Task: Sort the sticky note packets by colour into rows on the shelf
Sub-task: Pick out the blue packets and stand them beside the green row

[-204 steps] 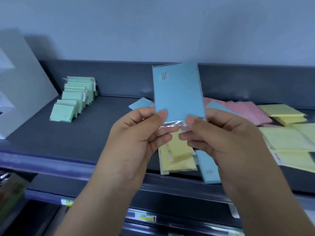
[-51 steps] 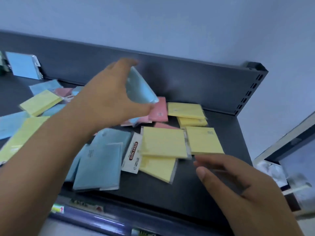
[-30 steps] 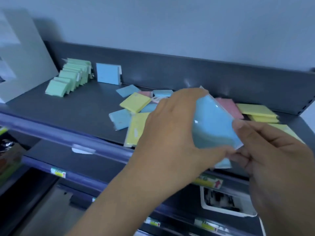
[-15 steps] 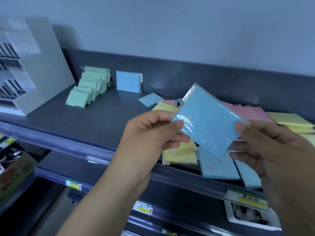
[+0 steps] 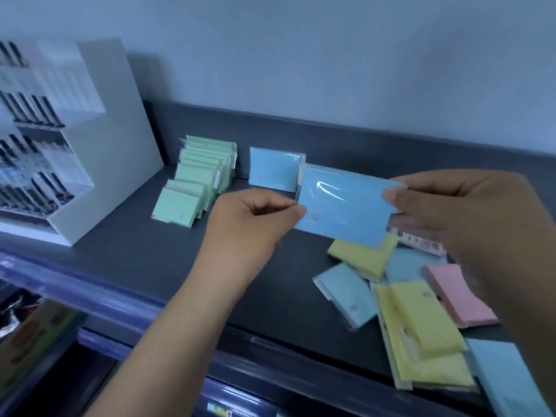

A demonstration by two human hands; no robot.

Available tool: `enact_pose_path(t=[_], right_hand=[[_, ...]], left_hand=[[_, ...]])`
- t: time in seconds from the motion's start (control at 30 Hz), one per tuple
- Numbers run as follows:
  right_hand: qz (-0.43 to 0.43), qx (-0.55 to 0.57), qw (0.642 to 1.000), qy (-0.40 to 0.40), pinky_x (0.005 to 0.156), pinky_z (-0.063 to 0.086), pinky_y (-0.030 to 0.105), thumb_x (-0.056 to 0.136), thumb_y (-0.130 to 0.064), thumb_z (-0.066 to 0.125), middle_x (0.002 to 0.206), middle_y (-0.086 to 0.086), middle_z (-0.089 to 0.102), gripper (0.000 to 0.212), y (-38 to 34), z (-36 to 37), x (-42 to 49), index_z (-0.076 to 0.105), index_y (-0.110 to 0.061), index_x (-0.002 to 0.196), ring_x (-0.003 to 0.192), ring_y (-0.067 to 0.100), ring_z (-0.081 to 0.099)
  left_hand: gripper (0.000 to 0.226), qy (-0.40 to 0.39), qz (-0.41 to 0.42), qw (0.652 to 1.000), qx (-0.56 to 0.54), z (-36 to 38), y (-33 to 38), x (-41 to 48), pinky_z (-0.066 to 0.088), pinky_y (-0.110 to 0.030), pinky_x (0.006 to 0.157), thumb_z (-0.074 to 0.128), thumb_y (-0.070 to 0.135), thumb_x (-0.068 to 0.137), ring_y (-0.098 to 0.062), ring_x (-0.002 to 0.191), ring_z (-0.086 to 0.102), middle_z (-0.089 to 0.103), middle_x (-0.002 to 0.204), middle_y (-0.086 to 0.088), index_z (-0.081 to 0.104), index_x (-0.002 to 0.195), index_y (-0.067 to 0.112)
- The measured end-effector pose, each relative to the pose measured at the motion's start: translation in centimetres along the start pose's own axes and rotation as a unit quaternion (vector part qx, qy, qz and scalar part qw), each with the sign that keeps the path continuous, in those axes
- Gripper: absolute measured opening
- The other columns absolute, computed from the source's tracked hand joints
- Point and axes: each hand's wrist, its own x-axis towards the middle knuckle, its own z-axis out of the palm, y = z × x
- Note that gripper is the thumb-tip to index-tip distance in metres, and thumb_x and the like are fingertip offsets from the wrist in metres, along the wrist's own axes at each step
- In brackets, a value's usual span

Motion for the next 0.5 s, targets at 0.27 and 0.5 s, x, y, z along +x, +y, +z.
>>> enact_pose_path(t=[0.27,0.5], right_hand=[[0.011,-0.109,0.992,0.057,0.075,0.066,0.045,0.082,-0.022,0.082,0.07,0.006,0.077,0.003,0.8,10.1,6.3,0.081,-0.019,0.083,0.068,0.024,0.077],[0.019,-0.21,0.972,0.103,0.075,0.063,0.048,0.075,-0.017,0.077,0.063,0.009,0.073,0.011,3.5,16.1,10.6,0.072,-0.008,0.071,0.067,0.031,0.074]], left_hand=[[0.03,0.004,0.017,0.994,0.107,-2.9,-2.7,7.8,0.056,-0.036,0.067,0.061,0.016,0.087,-0.015,0.074,0.065,0.063,0.092,0.011,0.057,0.113,0.029],[0.056,-0.039,-0.029,0.991,0.125,-3.5,-3.9,11.6,0.059,-0.045,0.08,0.056,0.032,0.067,-0.026,0.093,0.066,0.064,0.111,-0.003,0.051,0.121,0.023]])
